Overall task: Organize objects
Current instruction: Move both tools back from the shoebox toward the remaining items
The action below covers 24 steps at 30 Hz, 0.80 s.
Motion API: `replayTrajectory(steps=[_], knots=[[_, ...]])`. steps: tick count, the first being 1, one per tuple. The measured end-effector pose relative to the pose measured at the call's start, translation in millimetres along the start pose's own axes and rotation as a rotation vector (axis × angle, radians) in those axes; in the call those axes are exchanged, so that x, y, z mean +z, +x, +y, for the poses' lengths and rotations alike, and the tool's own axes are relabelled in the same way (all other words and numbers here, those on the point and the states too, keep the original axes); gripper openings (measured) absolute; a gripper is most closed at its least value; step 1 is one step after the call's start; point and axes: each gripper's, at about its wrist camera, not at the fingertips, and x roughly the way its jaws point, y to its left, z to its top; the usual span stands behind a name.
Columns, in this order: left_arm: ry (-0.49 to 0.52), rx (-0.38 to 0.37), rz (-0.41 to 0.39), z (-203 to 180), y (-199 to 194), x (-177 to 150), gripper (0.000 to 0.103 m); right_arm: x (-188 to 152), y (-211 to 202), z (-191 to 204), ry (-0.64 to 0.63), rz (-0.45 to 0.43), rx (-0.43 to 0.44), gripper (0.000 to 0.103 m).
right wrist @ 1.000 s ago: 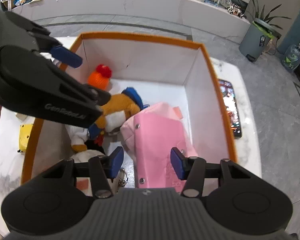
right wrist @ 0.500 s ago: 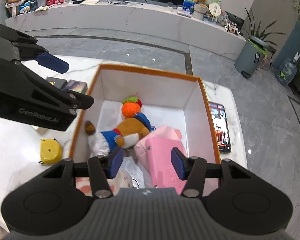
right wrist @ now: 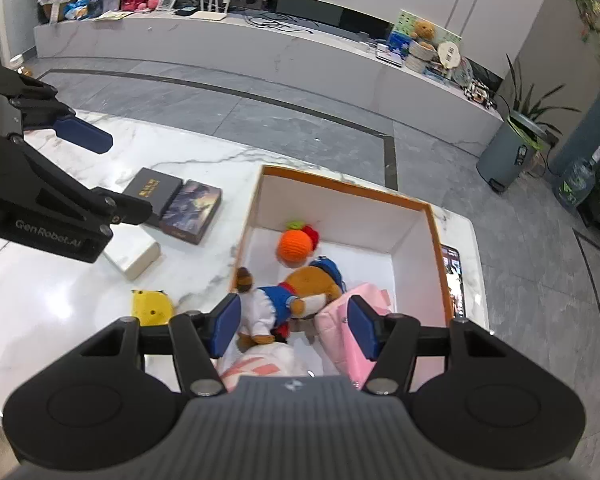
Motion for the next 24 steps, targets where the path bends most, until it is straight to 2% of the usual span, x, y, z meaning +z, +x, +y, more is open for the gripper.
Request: replayTrajectory(steps=[20,24], knots=[[-0.050,0.046,-0.004,51,-38,-48,0.085,12,-25,64,-0.094,-0.019,0.023,0.065],[-0.070,0.045,-0.008,60,-41,-61,0.085,9,-24,76,-0.107,-0.025,0.032,0.072]])
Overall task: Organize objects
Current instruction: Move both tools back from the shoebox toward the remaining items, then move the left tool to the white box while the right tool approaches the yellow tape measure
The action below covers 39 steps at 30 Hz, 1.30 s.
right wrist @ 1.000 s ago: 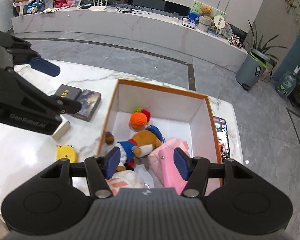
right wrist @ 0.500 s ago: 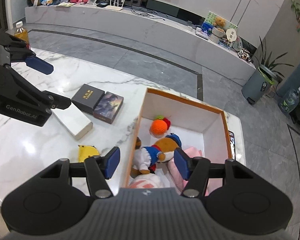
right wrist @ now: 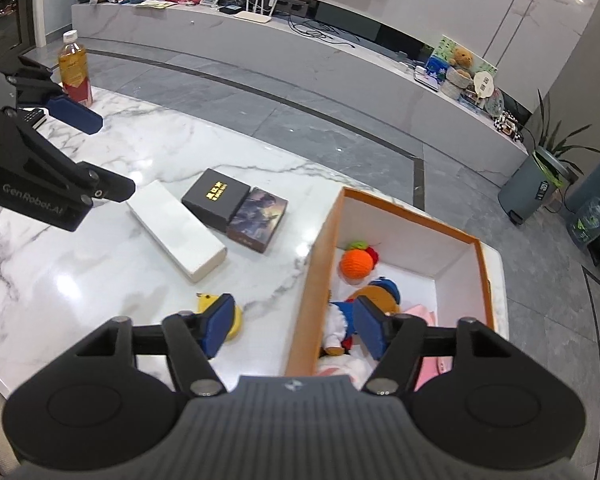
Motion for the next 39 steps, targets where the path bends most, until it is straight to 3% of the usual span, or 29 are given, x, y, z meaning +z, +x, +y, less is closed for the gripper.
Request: replayTrajectory(steps=[8,14,31,39], knots=[[0.067,0.020,0.026,8,13,-31,0.085,-16,17,19,0.030,-0.008,0.060,0.073],[0.059,0.005,0.045,20,31,-47,0.085,-32,39,33,0.076,0.003,0.097,0.073],[0.139,-0.065,0.061,33,96,-73,0.086,-73,116,53,0.241,-0.002,0.101,0.074],[0.344,-0.100,0.049,26,111,-84,0.086,-84,135,71,0.260,-0.047,0.085,0.074]])
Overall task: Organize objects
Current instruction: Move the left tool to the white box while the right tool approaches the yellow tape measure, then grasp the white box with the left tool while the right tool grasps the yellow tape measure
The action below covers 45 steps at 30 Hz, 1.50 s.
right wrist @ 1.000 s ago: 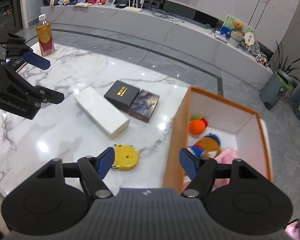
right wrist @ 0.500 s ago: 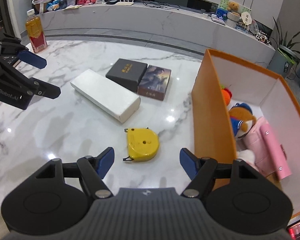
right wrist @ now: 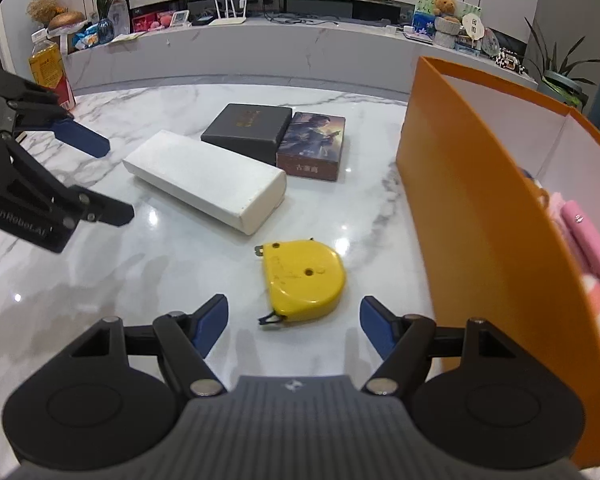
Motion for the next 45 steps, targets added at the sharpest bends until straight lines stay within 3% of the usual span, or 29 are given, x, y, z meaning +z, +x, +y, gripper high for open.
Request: replayTrajectory(steps=[13,22,29,35,39,45], knots=[[0.311,-0.057,0.018,13,24,6,0.086,-12,19,-3,0.107,-0.079,-0.008,0.074],[0.393,-0.128,-0.018,23,42,23,0.086,-7,22,-16,0.176,-0.100,0.016,0.076],[0.490,-0.180,0.012,31,60,32,0.088,-1,19,-19,0.189,-0.122,0.028,0.076],[0.500,-0.254,0.042,38,75,39,0.094,2,19,-19,0.186,-0.122,0.038,0.076],[0.432,-0.303,0.061,43,83,43,0.100,2,24,-20,0.190,-0.111,0.037,0.076],[0.369,-0.302,0.066,43,85,44,0.102,3,29,-18,0.168,-0.098,0.032,0.072]])
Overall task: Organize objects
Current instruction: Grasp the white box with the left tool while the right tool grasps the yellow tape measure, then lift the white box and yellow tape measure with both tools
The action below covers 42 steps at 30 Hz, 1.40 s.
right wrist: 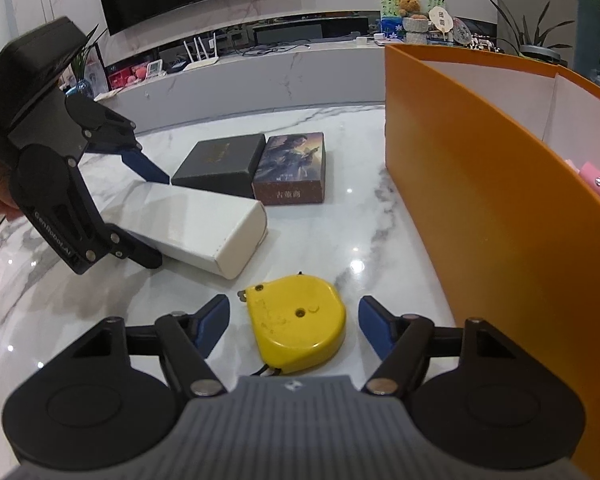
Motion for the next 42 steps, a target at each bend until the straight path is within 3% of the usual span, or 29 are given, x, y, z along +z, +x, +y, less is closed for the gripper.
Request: replayTrajectory(steps=[12,16,24,29,35,39,42], knots=[[-0.146,0.063,0.017,-20,-8,-8,0.097,0,7,1,-0.056,-0.002,-0.020,0.069],[-0.254,0.107,0.016,-35,-14,-17,0.096,0,6,4,-0.089,0.003,-0.013,0.057],[-0.523,0.232,0.039,-74,-28,-33,0.094,-3,2,8,-0.124,0.026,0.000,0.056],[-0.613,0.290,0.034,-107,-36,-38,0.088,-8,-4,12,-0.149,0.038,0.006,0.056],[-0.772,0.262,0.014,-140,-43,-49,0.086,-18,-14,19,-0.196,0.052,0.011,0.055],[-0.810,0.212,-0.002,-163,-47,-54,0.086,-26,-24,21,-0.204,0.062,0.018,0.053],[-0.821,0.222,-0.009,-178,-51,-55,0.086,-30,-30,22,-0.208,0.079,0.030,0.053]])
